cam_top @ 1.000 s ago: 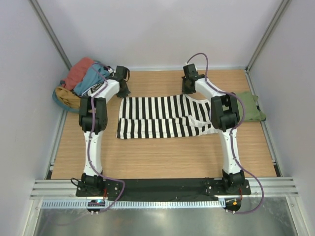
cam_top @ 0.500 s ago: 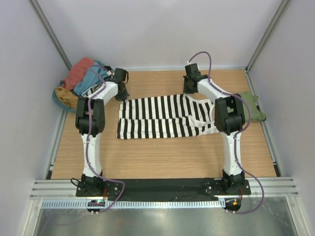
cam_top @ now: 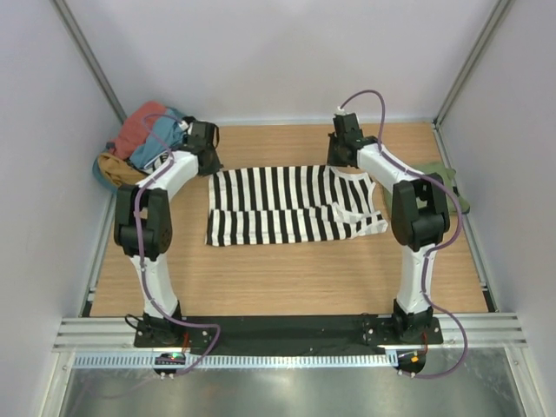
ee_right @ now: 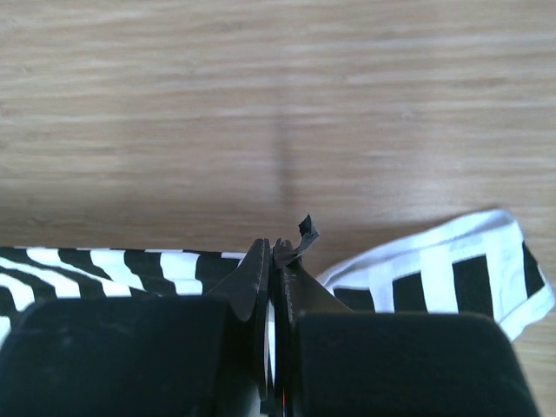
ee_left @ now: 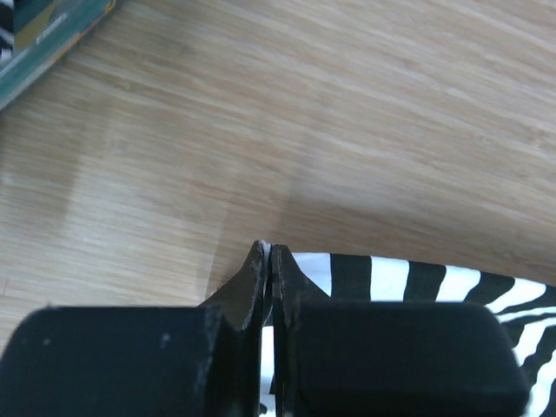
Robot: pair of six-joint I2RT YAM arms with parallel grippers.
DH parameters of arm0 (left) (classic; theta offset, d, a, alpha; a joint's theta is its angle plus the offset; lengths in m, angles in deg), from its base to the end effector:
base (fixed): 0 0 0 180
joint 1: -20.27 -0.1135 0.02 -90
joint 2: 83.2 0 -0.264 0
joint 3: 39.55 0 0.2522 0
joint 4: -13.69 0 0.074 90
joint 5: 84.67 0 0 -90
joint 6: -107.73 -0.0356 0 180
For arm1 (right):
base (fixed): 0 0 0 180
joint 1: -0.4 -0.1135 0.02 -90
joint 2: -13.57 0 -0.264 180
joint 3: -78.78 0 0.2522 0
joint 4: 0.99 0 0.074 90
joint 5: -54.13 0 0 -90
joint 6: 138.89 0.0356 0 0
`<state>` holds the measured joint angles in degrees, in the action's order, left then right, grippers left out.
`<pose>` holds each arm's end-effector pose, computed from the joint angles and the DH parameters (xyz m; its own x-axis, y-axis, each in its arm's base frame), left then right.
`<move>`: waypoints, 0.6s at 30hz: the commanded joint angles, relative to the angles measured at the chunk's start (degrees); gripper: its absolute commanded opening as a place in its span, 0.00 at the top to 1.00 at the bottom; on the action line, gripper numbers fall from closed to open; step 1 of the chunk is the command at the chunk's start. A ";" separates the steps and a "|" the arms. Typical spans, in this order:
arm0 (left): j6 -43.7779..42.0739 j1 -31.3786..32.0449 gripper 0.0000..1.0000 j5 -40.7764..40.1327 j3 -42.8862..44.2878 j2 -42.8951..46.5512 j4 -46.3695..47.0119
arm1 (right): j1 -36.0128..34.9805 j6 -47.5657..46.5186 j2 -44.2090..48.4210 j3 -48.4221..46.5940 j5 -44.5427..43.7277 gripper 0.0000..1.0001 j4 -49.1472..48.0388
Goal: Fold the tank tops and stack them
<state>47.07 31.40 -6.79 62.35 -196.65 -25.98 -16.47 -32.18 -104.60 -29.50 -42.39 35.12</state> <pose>0.4335 -0.0777 0.2204 -0.6960 -0.3513 -0.6262 -0.3227 0.9321 -0.1642 0.4500 0.1323 0.2242 -0.7205 0.0800 -0.6888 -0.0059 0.9926 0.1215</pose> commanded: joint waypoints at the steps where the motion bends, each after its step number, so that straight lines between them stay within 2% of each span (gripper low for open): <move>1: -0.16 0.29 1.00 -0.10 -3.75 4.55 3.58 | -0.10 1.92 5.05 3.63 0.19 0.99 -2.40; 18: 6.25 3.89 1.00 -6.07 -21.60 16.50 4.56 | -2.38 7.64 18.67 25.07 -4.20 0.99 -5.38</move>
<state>51.46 34.68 -8.82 42.50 -183.40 -22.73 -18.15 -25.95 -90.02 -6.64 -43.59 32.04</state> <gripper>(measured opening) 0.010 0.048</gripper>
